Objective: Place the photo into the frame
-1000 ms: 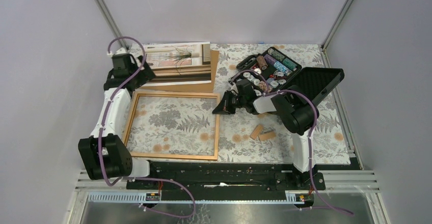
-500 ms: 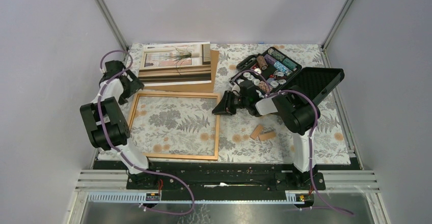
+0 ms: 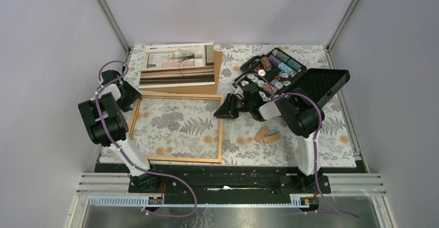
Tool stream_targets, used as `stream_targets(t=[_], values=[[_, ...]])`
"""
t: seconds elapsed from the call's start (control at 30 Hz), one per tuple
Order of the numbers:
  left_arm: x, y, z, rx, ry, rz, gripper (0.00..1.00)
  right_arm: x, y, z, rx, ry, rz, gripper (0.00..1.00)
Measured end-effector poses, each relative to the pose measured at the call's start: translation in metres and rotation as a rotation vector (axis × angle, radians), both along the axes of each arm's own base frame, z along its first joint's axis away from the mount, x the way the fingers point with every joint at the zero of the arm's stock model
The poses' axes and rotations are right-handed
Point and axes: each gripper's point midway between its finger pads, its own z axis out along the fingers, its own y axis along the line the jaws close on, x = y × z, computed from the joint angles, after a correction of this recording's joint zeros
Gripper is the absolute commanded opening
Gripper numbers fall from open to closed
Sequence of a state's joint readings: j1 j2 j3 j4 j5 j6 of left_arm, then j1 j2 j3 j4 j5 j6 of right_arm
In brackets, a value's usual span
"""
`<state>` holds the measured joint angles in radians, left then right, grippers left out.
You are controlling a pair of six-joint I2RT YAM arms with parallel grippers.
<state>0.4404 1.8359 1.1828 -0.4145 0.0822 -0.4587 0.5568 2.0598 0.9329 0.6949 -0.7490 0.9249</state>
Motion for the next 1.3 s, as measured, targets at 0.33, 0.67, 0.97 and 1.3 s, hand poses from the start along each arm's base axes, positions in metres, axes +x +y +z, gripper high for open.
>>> stream_targets(t=[0.33,0.67,0.97,1.3], values=[[0.003,-0.004,-0.006,-0.077,-0.048,0.013,0.44,-0.011,0.016,0.008,0.069,0.038,-0.026,0.0],[0.006,-0.012,-0.005,-0.159,-0.115,-0.008,0.34,-0.01,0.019,-0.004,0.104,0.145,-0.066,0.0],[0.008,-0.018,-0.004,-0.193,-0.136,-0.015,0.31,-0.009,0.026,0.0,0.14,0.207,-0.072,0.0],[0.009,-0.021,-0.003,-0.217,-0.152,-0.004,0.46,-0.011,0.026,-0.003,0.121,0.277,-0.095,0.0]])
